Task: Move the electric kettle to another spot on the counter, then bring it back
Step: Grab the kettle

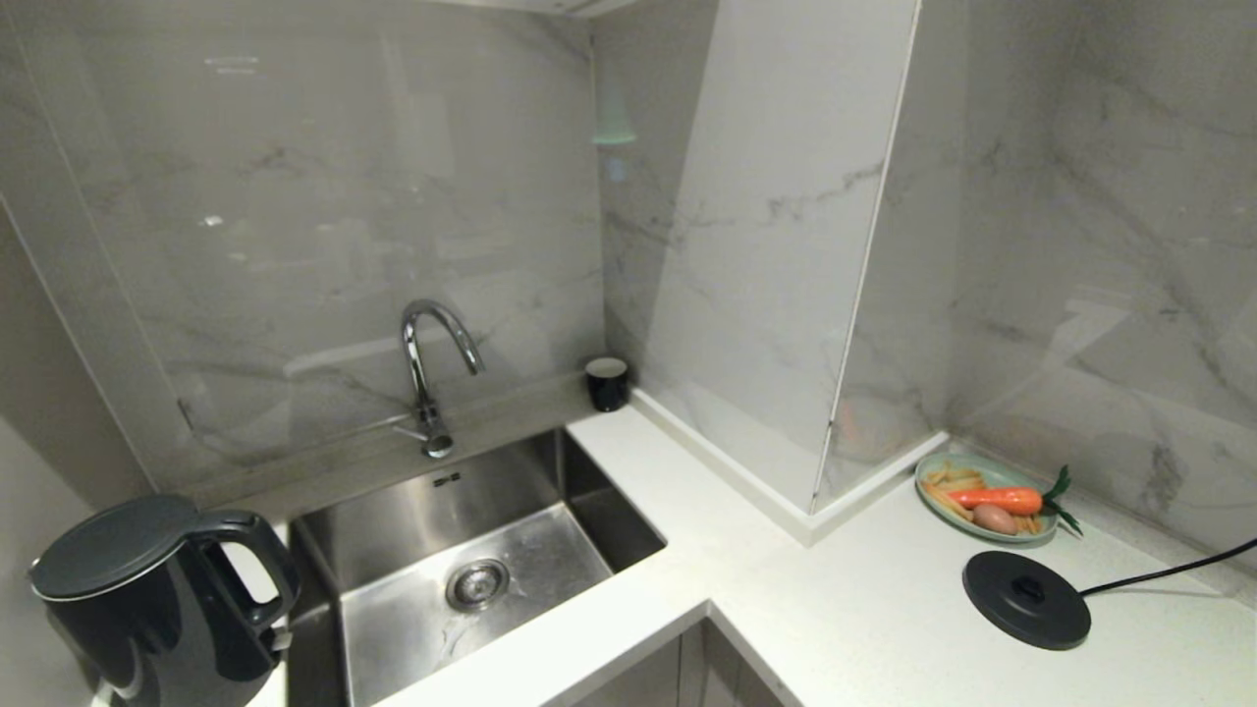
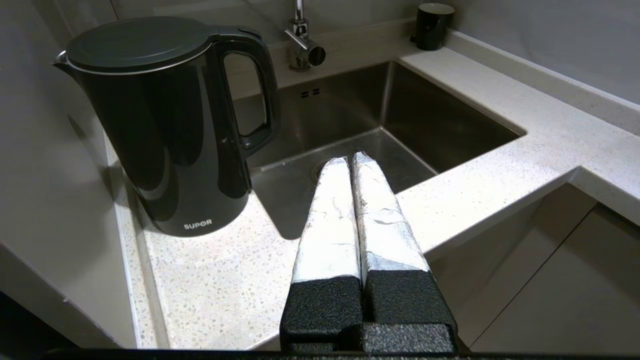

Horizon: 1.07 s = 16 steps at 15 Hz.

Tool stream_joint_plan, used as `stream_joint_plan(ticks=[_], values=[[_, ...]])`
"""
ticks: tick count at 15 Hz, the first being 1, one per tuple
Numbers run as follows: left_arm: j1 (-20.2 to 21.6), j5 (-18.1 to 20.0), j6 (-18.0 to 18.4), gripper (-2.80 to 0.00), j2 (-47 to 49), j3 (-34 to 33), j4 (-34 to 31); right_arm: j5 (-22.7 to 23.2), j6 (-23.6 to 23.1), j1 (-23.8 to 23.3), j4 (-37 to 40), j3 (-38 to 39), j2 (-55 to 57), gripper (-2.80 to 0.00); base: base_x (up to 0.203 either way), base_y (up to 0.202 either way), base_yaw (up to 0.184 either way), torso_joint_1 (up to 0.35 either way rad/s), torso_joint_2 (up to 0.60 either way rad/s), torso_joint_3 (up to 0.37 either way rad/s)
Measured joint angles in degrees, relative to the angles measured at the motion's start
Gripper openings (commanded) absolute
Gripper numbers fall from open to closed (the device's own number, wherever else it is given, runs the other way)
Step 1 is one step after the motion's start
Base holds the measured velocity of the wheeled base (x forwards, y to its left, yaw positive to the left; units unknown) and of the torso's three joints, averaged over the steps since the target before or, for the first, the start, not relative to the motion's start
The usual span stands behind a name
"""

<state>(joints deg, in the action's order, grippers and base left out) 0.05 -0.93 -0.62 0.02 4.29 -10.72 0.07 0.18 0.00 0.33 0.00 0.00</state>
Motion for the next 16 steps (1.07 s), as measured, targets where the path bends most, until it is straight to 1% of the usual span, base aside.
stream_joint_plan(ticks=[2, 3, 4, 6, 9, 12, 13, 15, 16], values=[[0.0, -0.2, 0.1, -2.8, 0.0, 1.0, -0.6, 0.0, 0.0, 0.0, 0.0, 0.0, 0.0, -2.8, 0.0, 0.0, 0.0, 0.0, 0.0, 0.0], [0.0, -0.2, 0.1, -2.8, 0.5, 3.4, -0.4, 0.0, 0.0, 0.0, 0.0, 0.0, 0.0, -2.8, 0.0, 0.0, 0.0, 0.0, 0.0, 0.0], [0.1, -0.2, 0.1, -2.8, 1.7, 5.5, -0.4, 0.0, 0.0, 0.0, 0.0, 0.0, 0.0, -2.8, 0.0, 0.0, 0.0, 0.0, 0.0, 0.0], [0.4, -0.1, 0.1, -2.8, 7.2, 9.1, 1.4, 0.0, 0.0, 0.0, 0.0, 0.0, 0.0, -2.8, 0.0, 0.0, 0.0, 0.0, 0.0, 0.0], [0.7, -0.1, 0.1, -2.8, 20.5, 12.4, 8.1, 0.0, 0.1, 0.0, 0.0, 0.0, 0.0, -2.8, 0.0, 0.0, 0.0, 0.0, 0.0, 0.0], [0.8, -0.5, 0.0, -2.8, 36.3, 14.2, 15.3, 0.0, 0.1, 0.0, 0.0, 0.0, 0.0, -2.8, 0.0, 0.0, 0.0, 0.0, 0.0, 0.0], [0.8, -1.1, -0.1, -2.8, 41.8, 14.7, 17.4, 0.0, 0.1, 0.0, 0.0, 0.0, 0.0, -2.8, 0.0, 0.0, 0.0, 0.0, 0.0, 0.0], [0.1, -4.3, -1.2, -2.8, 52.3, 15.0, 21.8, 0.0, 0.2, 0.0, 0.0, 0.0, 0.0, -2.8, 0.0, 0.0, 0.0, 0.0, 0.0, 0.0], [-0.8, -6.9, -2.4, -2.8, 57.7, 14.9, 24.7, 0.0, 0.2, 0.0, 0.0, 0.0, 0.0, -2.8, 0.0, 0.0, 0.0, 0.0, 0.0, 0.0]])
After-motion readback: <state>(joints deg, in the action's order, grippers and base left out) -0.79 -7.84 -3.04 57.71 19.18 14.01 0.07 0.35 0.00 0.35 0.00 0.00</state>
